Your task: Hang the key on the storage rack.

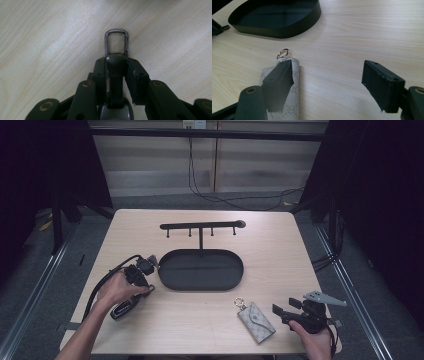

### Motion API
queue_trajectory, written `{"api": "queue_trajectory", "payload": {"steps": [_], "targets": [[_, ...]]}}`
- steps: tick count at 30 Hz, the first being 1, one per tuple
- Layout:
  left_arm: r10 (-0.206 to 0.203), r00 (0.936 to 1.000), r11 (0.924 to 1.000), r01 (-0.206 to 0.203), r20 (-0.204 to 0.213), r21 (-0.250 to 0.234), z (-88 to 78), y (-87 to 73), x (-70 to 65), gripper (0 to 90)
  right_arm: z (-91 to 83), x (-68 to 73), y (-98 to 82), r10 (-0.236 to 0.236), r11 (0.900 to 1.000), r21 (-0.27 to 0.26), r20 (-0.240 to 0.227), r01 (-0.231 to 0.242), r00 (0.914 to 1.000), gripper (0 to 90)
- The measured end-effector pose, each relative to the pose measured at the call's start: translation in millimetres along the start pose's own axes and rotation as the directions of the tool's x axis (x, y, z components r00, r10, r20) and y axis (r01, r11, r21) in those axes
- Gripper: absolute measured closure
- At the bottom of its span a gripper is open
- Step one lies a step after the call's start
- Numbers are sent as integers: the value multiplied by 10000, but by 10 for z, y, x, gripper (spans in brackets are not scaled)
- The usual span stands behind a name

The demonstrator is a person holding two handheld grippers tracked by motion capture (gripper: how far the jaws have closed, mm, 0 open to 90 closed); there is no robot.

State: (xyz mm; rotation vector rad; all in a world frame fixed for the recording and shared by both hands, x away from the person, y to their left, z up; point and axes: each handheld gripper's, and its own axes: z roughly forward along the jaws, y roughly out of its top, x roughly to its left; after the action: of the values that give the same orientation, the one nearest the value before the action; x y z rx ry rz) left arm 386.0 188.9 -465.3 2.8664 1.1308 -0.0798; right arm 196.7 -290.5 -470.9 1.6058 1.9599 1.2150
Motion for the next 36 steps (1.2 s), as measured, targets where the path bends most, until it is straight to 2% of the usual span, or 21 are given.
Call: {"api": "queue_trajectory", "payload": {"steps": [2, 3, 6, 9, 12, 17, 21, 26, 31, 35, 36], "targets": [[56, 9999, 10000, -55, 91, -48, -5, -10, 23, 710, 2, -3, 0, 23, 10000, 26, -9, -23, 10000, 248], [-71, 9998, 9999, 73, 204, -99, -14, -20, 24, 710, 2, -3, 0, 24, 10000, 25, -6, -24, 10000, 248], [-50, 9997, 9998, 55, 254, -185, -46, -26, 34, 710, 4, -4, 1, 33, 10000, 36, -1, -33, 10000, 248], [-225, 9993, 9991, 235, 286, -349, -98, -46, 40, 710, 4, -5, 0, 32, 10000, 46, 0, -32, 10000, 248], [-157, 9990, 9982, 181, 417, -568, -163, -83, 62, 710, 2, -7, -1, 52, 10000, 27, -4, -52, 10000, 248], [-245, 9977, 9929, 317, 632, -1150, -295, -157, 91, 710, 5, -11, 0, 70, 10000, 25, -16, -70, 10000, 248], [-437, 9974, 9898, 510, 571, -1331, -390, -204, 93, 710, 2, -13, 0, 117, 9999, 21, -25, -116, 9999, 248], [-412, 9972, 9858, 508, 629, -1600, -524, -283, 117, 710, 0, -15, -1, 154, 9999, 16, -27, -154, 9999, 248], [-471, 9966, 9783, 598, 683, -1982, -623, -367, 148, 710, 3, -22, 0, 196, 9998, 21, -12, -196, 9998, 248], [-684, 9953, 9715, 822, 693, -2221, -722, -426, 162, 710, 1, -19, 0, 164, 9999, 12, -32, -164, 9999, 248], [-662, 9947, 9718, 822, 791, -2210, -750, -435, 165, 710, 2, -19, 0, 158, 9999, 12, -34, -158, 9999, 248]]}}
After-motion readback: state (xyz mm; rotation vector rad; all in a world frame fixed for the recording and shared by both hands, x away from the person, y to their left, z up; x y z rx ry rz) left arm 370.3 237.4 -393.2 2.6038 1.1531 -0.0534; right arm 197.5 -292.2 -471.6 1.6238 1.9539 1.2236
